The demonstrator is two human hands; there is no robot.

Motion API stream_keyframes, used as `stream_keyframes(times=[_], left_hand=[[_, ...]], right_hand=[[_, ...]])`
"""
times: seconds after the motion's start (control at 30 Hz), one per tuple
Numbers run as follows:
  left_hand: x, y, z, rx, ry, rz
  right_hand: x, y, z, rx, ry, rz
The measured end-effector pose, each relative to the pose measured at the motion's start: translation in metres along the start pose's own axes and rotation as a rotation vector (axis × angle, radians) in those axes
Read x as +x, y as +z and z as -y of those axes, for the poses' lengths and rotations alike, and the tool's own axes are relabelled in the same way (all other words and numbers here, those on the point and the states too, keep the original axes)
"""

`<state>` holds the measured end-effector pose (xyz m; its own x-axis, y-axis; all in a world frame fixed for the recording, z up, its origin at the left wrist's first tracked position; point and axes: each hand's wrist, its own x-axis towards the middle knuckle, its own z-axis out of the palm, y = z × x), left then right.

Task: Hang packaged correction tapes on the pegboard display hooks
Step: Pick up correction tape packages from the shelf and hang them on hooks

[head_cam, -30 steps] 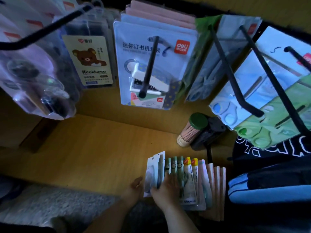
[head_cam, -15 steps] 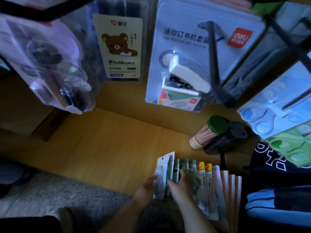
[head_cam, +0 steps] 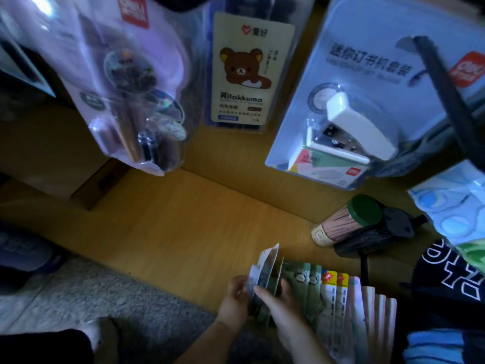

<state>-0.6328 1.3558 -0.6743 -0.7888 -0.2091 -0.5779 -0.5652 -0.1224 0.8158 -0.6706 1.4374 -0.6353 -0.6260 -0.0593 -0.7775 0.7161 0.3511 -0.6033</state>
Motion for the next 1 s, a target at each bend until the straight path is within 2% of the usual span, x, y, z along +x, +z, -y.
stream_keyframes(times=[0.13, 0.27, 0.47, 0.57, 0.67, 0.73, 0.83, 0.9, 1.0], left_hand=[[-0.004, -0.004, -0.007, -0.063, 0.012, -0.070], [-0.026, -0.017, -0.030, 0.007, 0.194, -0.147], [-0.076, -0.046, -0.080, -0.009, 0.443, -0.282], [-0.110, -0.062, -0.097, -0.112, 0.458, -0.260], [-0.145, -0.081, -0.108, -0.107, 0.466, -0.276], [-0.171, -0.099, -0.117, -0.140, 0.411, -0.208], [-0.221, -0.116, -0.132, -0.252, 0.324, 0.097], [-0.248, -0.123, -0.137, -0.329, 0.368, 0.206], [-0.281, -0.130, -0.150, -0.467, 0.506, 0.276]], right_hand=[[-0.002, 0.000, 0.000, 0.145, -0.061, -0.019], [-0.012, 0.003, 0.010, 0.267, -0.101, 0.023], [-0.061, 0.015, 0.042, 0.290, -0.279, 0.128], [-0.102, 0.018, 0.053, 0.264, -0.372, 0.157], [-0.146, 0.020, 0.058, 0.266, -0.425, 0.231], [-0.179, 0.021, 0.059, 0.278, -0.460, 0.327], [-0.225, 0.024, 0.061, 0.243, -0.581, 0.500], [-0.248, 0.027, 0.065, 0.242, -0.664, 0.593], [-0.281, 0.034, 0.082, 0.241, -0.784, 0.660]])
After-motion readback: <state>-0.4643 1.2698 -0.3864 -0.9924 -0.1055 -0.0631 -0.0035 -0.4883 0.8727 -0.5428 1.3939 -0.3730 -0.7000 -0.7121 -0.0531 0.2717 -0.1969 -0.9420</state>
